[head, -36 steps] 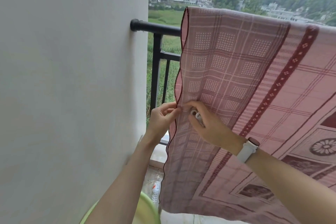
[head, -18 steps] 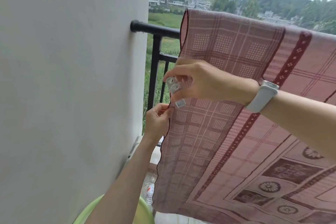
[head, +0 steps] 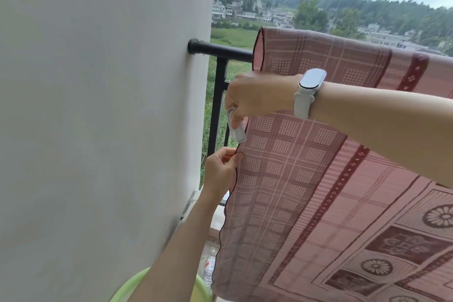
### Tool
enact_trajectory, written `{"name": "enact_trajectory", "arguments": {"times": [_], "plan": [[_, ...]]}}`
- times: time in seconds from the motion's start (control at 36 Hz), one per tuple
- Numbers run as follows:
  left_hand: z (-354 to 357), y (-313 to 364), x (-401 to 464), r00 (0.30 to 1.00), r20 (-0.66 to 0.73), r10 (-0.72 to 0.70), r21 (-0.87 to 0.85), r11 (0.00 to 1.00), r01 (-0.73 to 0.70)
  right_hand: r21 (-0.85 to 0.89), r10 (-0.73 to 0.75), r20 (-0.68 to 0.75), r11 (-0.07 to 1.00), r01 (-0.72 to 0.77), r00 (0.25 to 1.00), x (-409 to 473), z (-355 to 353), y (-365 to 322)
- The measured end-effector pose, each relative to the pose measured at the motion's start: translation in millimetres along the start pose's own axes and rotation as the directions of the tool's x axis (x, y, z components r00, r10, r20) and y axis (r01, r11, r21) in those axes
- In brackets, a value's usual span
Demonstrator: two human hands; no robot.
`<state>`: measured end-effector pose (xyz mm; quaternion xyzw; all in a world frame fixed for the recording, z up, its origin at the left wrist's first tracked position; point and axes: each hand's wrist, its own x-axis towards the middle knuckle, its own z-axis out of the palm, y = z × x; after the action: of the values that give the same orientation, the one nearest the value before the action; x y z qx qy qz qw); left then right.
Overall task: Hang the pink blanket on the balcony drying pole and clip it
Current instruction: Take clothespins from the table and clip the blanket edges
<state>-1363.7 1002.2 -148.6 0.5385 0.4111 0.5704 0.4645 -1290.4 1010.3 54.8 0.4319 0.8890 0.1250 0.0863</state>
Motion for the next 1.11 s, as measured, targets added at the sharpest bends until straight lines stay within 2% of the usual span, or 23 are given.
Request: {"name": "enact_trajectory", "arguments": {"times": [0.17, 0.28, 0.53, 0.64, 0.69, 0.75, 0.83, 0.92, 1.0, 1.06, 1.11], "plan": [[1.3, 1.4, -2.1, 1.0, -0.027, -0.015, 0.005, 1.0, 0.015, -0.142, -0.04, 0.053, 0.989, 0.048, 0.998, 8.0, 10.9, -3.3], [1.2, 0.2, -3.2, 1.0, -0.027, -0.016, 0.032, 0.999, 0.017, -0.171, -0.068, 0.042, 0.982, 0.074, 0.997, 12.5, 18.4, -0.1], [4.4, -0.5, -6.6, 0.994, -0.105, -0.008, 0.023, 1.0, 0.01, -0.348, -0.036, 0.035, 0.936, 0.046, 0.999, -0.9, 25.4, -1.6], [5.3, 0.1, -8.2, 0.991, -0.131, 0.02, 0.061, 0.998, -0.012, -0.46, -0.153, -0.055, 0.881, 0.111, 0.987, -22.9, 40.1, 0.0], [5.5, 0.5, -13.3, 0.99, -0.14, 0.026, 0.082, 0.997, -0.015, -0.385, -0.219, -0.225, 0.915, 0.12, 0.949, -44.6, 52.0, -1.3], [6.4, -1.6, -21.5, 0.979, -0.201, 0.041, 0.138, 0.99, -0.014, -0.222, -0.227, -0.465, 0.965, 0.136, 0.856, -70.9, 69.2, -3.8], [17.1, -9.0, -43.4, 0.937, -0.334, 0.102, 0.279, 0.96, -0.005, 0.046, -0.011, -0.711, 0.997, 0.062, 0.703, -117.5, 110.4, -7.7], [42.4, -18.0, -71.6, 0.925, -0.331, 0.186, 0.432, 0.901, -0.026, 0.251, 0.255, -0.726, 0.963, -0.098, 0.639, -170.4, 162.3, -6.9], [85.8, -24.2, -96.8, 0.944, -0.125, 0.305, 0.637, 0.754, -0.159, 0.39, 0.49, -0.623, 0.87, -0.3, 0.61, -231.9, 211.0, 3.4], [127.0, -26.0, -112.8, 0.927, 0.055, 0.371, 0.676, 0.67, -0.308, 0.428, 0.6, -0.56, 0.8, -0.421, 0.571, -280.1, 233.7, 13.6], [174.9, -28.2, -131.2, 0.9, 0.231, 0.369, 0.68, 0.6, -0.421, 0.435, 0.68, -0.518, 0.732, -0.525, 0.519, -333.3, 250.2, 25.1]]}}
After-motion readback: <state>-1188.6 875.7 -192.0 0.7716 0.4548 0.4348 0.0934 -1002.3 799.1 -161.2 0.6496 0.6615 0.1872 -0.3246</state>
